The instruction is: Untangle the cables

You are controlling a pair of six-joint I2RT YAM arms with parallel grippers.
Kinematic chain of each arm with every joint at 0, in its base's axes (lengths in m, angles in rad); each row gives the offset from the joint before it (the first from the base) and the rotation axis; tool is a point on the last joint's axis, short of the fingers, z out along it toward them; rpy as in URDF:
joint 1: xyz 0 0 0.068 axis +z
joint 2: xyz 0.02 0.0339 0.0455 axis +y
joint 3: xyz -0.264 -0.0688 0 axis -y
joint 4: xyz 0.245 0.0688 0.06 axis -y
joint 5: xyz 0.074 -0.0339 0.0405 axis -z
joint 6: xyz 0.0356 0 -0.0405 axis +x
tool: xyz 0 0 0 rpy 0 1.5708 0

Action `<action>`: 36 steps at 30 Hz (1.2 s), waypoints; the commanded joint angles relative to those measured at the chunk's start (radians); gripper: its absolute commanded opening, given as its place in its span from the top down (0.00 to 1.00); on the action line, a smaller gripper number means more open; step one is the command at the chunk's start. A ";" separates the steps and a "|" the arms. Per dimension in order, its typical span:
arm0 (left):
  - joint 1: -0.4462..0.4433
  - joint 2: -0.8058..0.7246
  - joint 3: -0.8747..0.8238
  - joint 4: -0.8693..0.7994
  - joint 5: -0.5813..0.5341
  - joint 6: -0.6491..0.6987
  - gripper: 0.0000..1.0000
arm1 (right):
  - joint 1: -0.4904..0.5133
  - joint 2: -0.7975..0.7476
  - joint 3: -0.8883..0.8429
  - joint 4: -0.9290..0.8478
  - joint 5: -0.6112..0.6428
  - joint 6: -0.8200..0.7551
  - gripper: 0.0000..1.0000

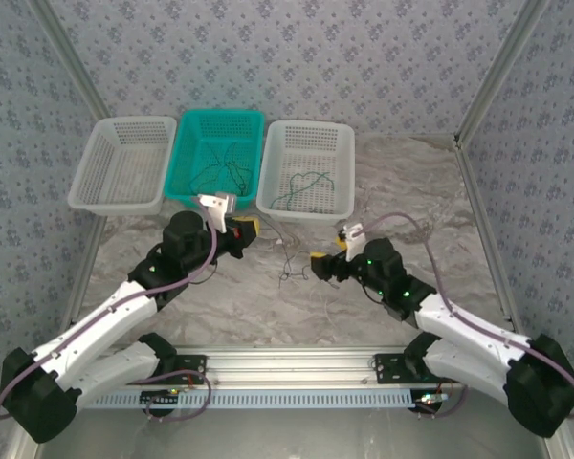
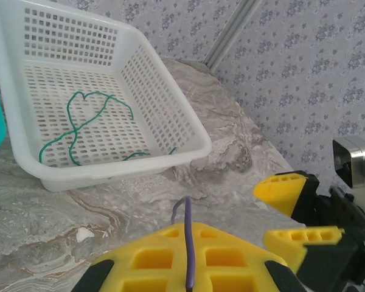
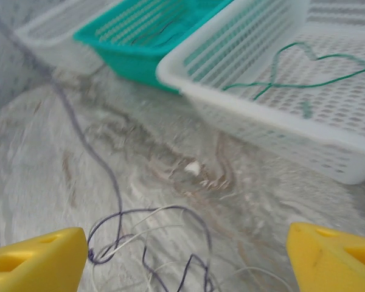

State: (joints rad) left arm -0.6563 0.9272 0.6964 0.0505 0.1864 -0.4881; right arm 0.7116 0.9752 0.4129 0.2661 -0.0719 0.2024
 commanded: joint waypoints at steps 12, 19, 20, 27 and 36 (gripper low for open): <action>-0.012 -0.083 0.085 -0.026 -0.012 0.030 1.00 | 0.115 0.608 0.198 0.169 0.269 -0.029 0.44; 0.022 -0.283 0.172 -0.267 -0.312 0.080 1.00 | -0.039 0.545 0.082 0.088 0.317 0.153 0.64; 0.034 -0.308 0.184 -0.304 -0.368 0.080 1.00 | -0.064 0.532 0.063 0.077 0.309 0.179 0.64; 0.131 -0.461 0.192 -0.437 -0.572 0.047 1.00 | -0.165 0.393 -0.043 -0.017 0.339 0.286 0.51; 0.144 -0.372 0.068 -0.411 -0.400 -0.012 0.99 | -0.198 0.240 -0.086 0.017 0.198 0.285 0.83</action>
State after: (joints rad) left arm -0.5224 0.5018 0.8165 -0.3832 -0.2943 -0.4706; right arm 0.5182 1.2675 0.3424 0.2893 0.1814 0.4801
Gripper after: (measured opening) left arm 0.058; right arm 0.213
